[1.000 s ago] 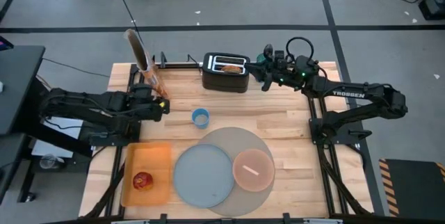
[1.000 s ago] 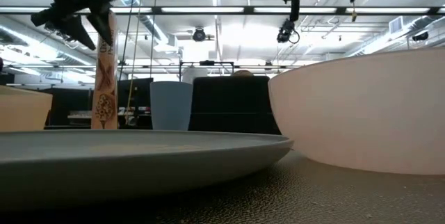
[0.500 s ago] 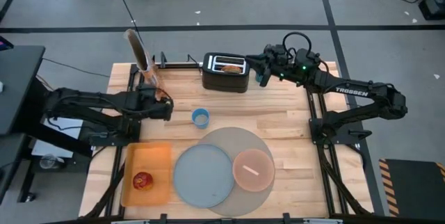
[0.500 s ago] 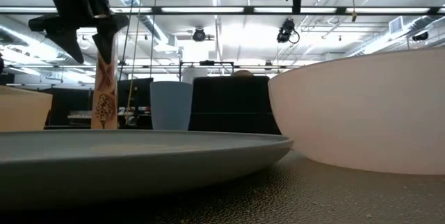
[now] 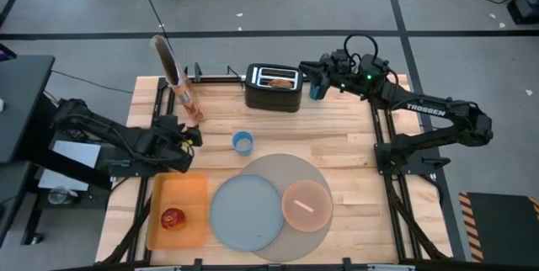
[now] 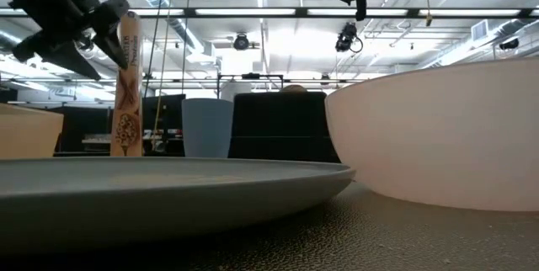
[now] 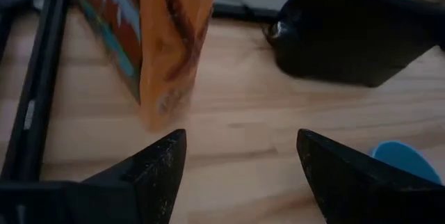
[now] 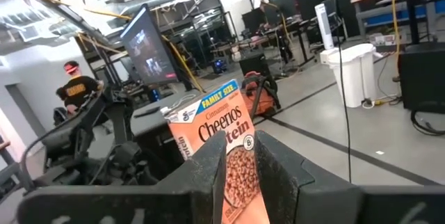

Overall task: Arrange a breakfast setting
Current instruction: Pour the cereal into the light pink bowl

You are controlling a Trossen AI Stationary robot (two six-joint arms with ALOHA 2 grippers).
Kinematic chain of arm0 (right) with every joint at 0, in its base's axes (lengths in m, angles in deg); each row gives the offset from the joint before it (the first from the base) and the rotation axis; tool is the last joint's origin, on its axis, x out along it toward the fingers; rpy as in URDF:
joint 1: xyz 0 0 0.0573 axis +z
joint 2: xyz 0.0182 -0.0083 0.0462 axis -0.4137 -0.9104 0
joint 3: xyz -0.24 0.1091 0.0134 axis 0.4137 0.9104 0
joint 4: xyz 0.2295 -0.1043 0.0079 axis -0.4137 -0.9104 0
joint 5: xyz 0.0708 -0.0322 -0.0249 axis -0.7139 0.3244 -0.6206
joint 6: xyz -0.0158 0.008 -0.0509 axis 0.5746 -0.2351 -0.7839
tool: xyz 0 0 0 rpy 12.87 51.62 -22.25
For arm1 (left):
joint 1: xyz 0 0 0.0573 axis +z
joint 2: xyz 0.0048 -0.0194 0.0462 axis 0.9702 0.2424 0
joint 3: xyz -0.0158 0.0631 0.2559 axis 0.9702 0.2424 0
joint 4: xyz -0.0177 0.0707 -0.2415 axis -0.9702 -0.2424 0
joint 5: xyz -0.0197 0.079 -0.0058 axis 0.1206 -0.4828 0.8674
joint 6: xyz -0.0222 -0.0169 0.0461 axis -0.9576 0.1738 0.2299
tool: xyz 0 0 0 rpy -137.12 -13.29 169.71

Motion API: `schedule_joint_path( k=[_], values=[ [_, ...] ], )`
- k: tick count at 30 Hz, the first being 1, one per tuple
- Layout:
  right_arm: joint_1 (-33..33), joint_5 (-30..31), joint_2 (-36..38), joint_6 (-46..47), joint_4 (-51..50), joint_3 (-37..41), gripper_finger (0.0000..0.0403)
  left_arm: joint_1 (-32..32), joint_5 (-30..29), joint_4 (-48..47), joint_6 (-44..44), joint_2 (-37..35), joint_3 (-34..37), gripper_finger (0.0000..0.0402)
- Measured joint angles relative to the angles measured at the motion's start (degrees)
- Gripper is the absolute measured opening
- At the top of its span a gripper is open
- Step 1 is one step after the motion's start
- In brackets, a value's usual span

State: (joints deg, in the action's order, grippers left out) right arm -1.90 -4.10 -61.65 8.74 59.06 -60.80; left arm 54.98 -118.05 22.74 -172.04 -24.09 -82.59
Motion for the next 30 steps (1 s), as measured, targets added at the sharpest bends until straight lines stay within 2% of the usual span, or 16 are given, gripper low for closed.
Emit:
schedule_joint_path(
  k=[3,7,15,20,23,30],
  values=[
    [-0.4,-0.6,0.0,0.5,0.0,0.0,0.0082,0.8,-2.0,0.0,3.9,0.8,1.7,0.0281],
    [-0.8,-0.8,0.0,0.9,0.0,0.0,0.0082,3.2,-5.1,0.9,2.1,1.6,4.0,0.0282],
    [-0.9,-0.8,0.0,1.1,0.0,0.0,0.0082,10.4,-9.1,5.6,5.8,4.4,5.7,0.0300],
    [-0.9,-0.8,0.0,1.1,0.1,0.0,0.0082,15.6,-9.3,6.5,8.6,6.1,5.7,0.0313],
    [-0.9,-0.5,0.0,1.1,0.1,0.0,0.0082,17.7,-9.2,9.9,10.4,6.9,5.7,0.0314],
    [-0.9,-0.3,0.0,1.1,0.2,0.0,0.0082,19.8,-10.8,21.5,20.9,7.2,5.7,0.0314]
  ],
)
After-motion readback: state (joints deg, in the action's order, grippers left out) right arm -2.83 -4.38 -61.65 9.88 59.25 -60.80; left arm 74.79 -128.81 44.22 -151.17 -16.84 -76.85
